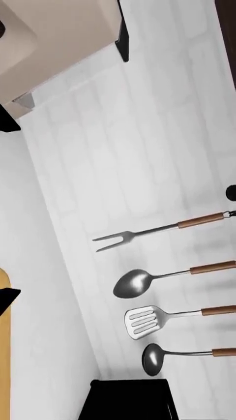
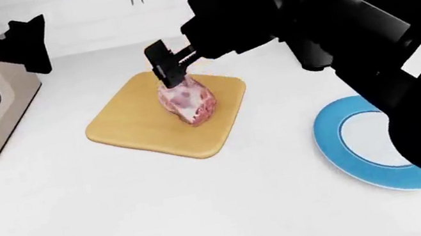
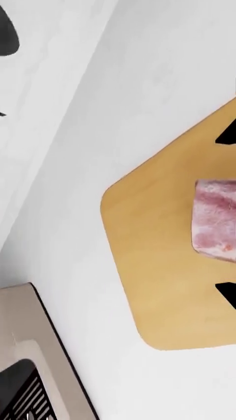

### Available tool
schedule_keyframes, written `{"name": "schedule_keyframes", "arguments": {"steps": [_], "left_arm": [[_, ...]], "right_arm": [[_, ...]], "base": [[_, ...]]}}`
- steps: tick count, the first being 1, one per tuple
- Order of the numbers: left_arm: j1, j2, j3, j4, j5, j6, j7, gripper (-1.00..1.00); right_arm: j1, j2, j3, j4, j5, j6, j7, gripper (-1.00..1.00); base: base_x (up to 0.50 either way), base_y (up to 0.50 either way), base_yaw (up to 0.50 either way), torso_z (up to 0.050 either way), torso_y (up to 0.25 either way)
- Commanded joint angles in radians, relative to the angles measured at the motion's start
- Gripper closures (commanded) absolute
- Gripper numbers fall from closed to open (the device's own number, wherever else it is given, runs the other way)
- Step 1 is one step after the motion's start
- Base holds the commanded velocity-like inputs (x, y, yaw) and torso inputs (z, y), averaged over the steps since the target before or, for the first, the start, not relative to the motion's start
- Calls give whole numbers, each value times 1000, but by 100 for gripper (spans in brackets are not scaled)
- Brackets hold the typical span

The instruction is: Pick the pork loin from the plate and place it on the cutting board. Then pick the condiment bottle from the cabinet and place it next to the cutting board.

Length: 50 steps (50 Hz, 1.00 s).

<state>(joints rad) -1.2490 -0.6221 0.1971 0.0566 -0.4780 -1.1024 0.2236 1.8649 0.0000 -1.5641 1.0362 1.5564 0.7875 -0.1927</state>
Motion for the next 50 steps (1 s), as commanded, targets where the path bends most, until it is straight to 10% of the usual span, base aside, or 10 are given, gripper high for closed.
{"name": "schedule_keyframes", "arguments": {"steps": [1,21,50], "left_arm": [[-10,0,-6,13,-8,-14,-6,-100],[46,95,-220,206,-86,-189,-205,-100],[41,151,-244,142,-63,-122,-253,-100]], "right_arm": [[99,0,18,60,59,-63,-22,-100],[-40,733,304,-984,222,-380,692,-100],[-55,782,333,-1035,221,-410,748,-100]], "base": [[0,0,0,0,0],[0,0,0,0,0],[-189,-437,0,0,0]]}}
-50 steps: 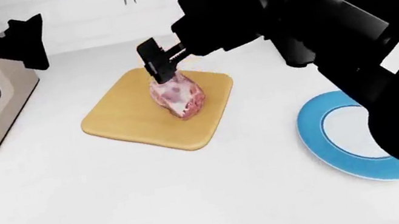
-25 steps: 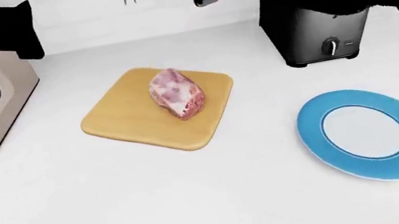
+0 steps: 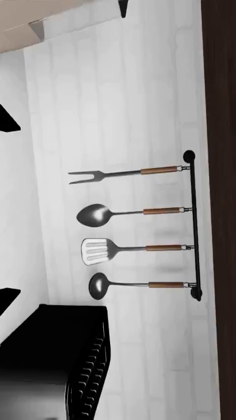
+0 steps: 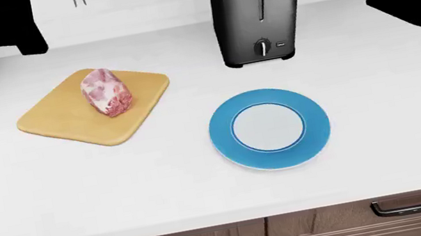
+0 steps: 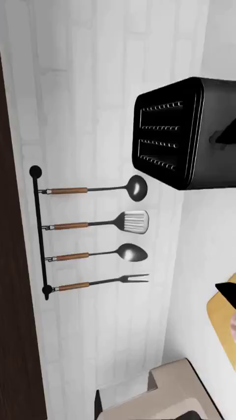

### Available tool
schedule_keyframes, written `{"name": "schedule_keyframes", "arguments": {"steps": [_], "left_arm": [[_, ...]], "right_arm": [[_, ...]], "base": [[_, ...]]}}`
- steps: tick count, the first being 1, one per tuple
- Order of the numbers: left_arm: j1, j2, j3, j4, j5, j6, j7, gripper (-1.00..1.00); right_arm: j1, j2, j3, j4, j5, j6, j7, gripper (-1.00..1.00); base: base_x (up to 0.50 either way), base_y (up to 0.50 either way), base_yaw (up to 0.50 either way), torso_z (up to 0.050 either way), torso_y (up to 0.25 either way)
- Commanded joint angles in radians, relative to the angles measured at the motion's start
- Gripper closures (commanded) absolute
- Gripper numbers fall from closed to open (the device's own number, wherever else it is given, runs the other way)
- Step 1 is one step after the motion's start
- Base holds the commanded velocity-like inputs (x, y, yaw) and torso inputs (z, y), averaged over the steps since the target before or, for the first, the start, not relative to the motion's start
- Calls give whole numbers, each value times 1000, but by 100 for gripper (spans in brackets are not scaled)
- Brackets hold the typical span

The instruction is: Pick the pork loin from the plate and place it on the cutting board. Then pick the condiment bottle from the cabinet and place it next to the cutting board.

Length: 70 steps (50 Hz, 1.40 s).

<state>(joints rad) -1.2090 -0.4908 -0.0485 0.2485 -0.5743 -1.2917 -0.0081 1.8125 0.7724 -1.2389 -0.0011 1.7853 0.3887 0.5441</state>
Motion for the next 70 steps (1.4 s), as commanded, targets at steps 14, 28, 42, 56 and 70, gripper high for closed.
{"name": "schedule_keyframes", "arguments": {"steps": [14,28,42,56,70], "left_arm": [[68,32,71,-147,211,365,-95,-100],[24,62,31,-240,165,298,-94,-100],[-10,62,81,-300,184,341,-66,-100],[-61,66,149,-426,238,446,-33,-100],[-77,47,204,-494,244,469,39,-100]], "right_arm": [[49,-71,11,165,-88,-47,35,-100],[507,-535,-61,1149,-341,-20,-426,-100],[544,-714,1156,1225,-1745,315,-691,-100],[544,-719,1243,1241,-1782,367,-621,-100],[544,-719,1243,1245,-1766,367,-602,-100]], "base": [[-53,-250,0,0,0],[0,0,0,0,0],[0,0,0,0,0],[0,0,0,29,40],[0,0,0,50,77]]}}
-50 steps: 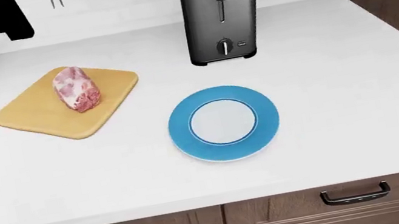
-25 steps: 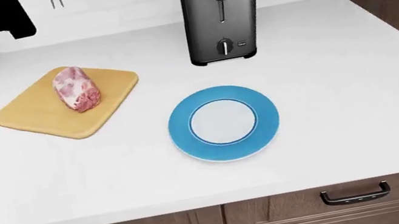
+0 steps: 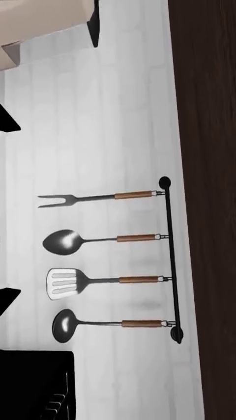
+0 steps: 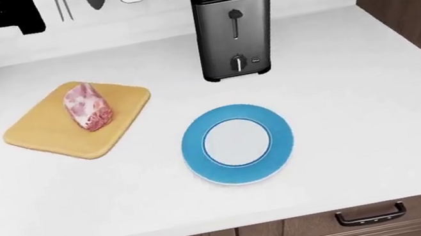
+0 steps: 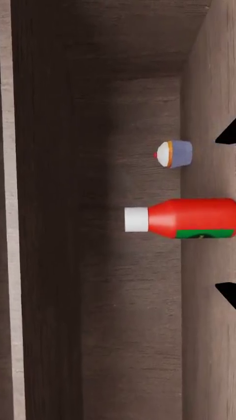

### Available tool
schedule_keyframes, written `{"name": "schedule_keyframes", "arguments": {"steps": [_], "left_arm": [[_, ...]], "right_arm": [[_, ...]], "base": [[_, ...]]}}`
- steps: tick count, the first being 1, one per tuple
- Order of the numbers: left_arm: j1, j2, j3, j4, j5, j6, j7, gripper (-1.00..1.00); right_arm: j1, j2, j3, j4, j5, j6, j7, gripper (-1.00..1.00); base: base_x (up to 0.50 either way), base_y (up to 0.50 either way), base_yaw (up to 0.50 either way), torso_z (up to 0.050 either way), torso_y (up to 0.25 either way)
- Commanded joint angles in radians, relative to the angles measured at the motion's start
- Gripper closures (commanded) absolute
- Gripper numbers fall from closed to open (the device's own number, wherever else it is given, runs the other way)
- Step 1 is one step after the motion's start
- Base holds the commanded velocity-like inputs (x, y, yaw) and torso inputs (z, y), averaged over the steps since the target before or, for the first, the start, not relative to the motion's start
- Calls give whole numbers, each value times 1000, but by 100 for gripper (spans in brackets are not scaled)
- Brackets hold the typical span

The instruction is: Pick the pork loin from the plate and place it on the cutting board. Then pick the condiment bottle from the cabinet and place it next to the cutting board.

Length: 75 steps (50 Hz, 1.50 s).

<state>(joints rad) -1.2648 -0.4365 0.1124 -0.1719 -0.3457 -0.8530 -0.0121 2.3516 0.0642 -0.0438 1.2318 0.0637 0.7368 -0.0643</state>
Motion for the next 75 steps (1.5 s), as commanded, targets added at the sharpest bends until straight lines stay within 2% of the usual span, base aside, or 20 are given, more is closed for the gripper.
{"name": "schedule_keyframes", "arguments": {"steps": [1,11,18,43,75], "left_arm": [[-24,-6,46,-85,16,35,46,-100],[-69,-19,118,-199,30,36,133,-100],[-95,-16,146,-265,56,66,141,-100],[-87,-23,135,-256,56,73,120,-100],[-87,-27,140,-286,63,92,114,-100]], "right_arm": [[5,-11,48,10,-45,20,6,-100],[5,-13,50,-5,-38,31,13,-100],[5,-15,48,-1,-35,43,8,-100],[5,-21,51,66,-44,-8,16,-100],[5,-20,48,68,-50,5,5,-100]], "base": [[0,0,0,50,78],[0,0,0,50,82],[0,0,0,50,84],[127,0,0,0,0],[192,0,0,0,0]]}}
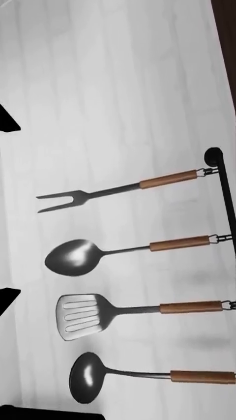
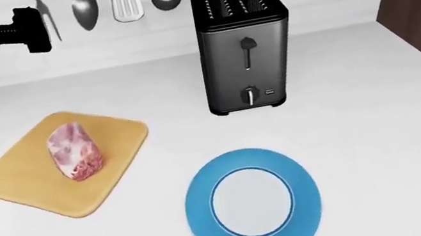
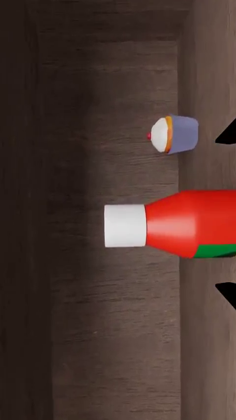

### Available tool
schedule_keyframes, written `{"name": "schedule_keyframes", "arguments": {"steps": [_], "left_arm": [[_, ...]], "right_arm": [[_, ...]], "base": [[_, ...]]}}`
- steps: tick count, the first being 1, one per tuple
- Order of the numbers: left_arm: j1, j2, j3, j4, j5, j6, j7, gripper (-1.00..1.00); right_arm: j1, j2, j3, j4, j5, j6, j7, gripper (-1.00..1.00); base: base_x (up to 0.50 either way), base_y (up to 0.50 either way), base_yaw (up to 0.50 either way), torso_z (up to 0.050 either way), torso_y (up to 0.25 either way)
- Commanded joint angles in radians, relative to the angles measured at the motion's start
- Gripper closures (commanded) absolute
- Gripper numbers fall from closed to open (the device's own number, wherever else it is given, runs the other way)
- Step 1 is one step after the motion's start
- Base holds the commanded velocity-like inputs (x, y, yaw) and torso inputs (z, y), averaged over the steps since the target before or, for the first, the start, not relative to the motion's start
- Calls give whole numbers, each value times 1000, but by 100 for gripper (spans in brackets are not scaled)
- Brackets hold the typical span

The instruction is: Pick the pork loin from the plate and place it on the cutting board. Then pick the condiment bottle from the cabinet and place it next to the cutting board.

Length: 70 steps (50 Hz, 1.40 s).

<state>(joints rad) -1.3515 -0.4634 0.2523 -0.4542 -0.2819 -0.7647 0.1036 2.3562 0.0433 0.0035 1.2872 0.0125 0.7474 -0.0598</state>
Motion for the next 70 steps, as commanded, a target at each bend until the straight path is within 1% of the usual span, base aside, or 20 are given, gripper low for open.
{"name": "schedule_keyframes", "arguments": {"steps": [1,25,31,32,43,52,70], "left_arm": [[1,-1,-1,-2,-1,3,-2,-100],[-3,-2,2,-21,-2,14,2,-100],[2,-1,0,-24,-3,19,1,-100],[2,0,1,-26,-3,20,0,-100],[3,-2,1,-13,-6,15,-1,-100],[-3,-2,2,-10,-7,14,-1,-100],[-7,-4,-4,-17,-9,16,-8,-100]], "right_arm": [[0,0,1,15,1,-7,0,-100],[0,-7,43,22,5,17,-3,-100],[-1,-5,45,22,-5,20,-7,-100],[-1,-5,45,22,-5,16,-14,100],[0,-3,-8,10,-15,-31,-75,100],[0,-1,-12,-3,-31,-111,-62,100],[0,-12,-18,9,-50,-165,-78,100]], "base": [[191,0,0,0,0],[191,0,0,0,0],[0,0,0,0,3],[0,0,0,0,0],[0,0,0,0,0],[-24,0,0,0,0],[-490,0,0,0,1]]}}
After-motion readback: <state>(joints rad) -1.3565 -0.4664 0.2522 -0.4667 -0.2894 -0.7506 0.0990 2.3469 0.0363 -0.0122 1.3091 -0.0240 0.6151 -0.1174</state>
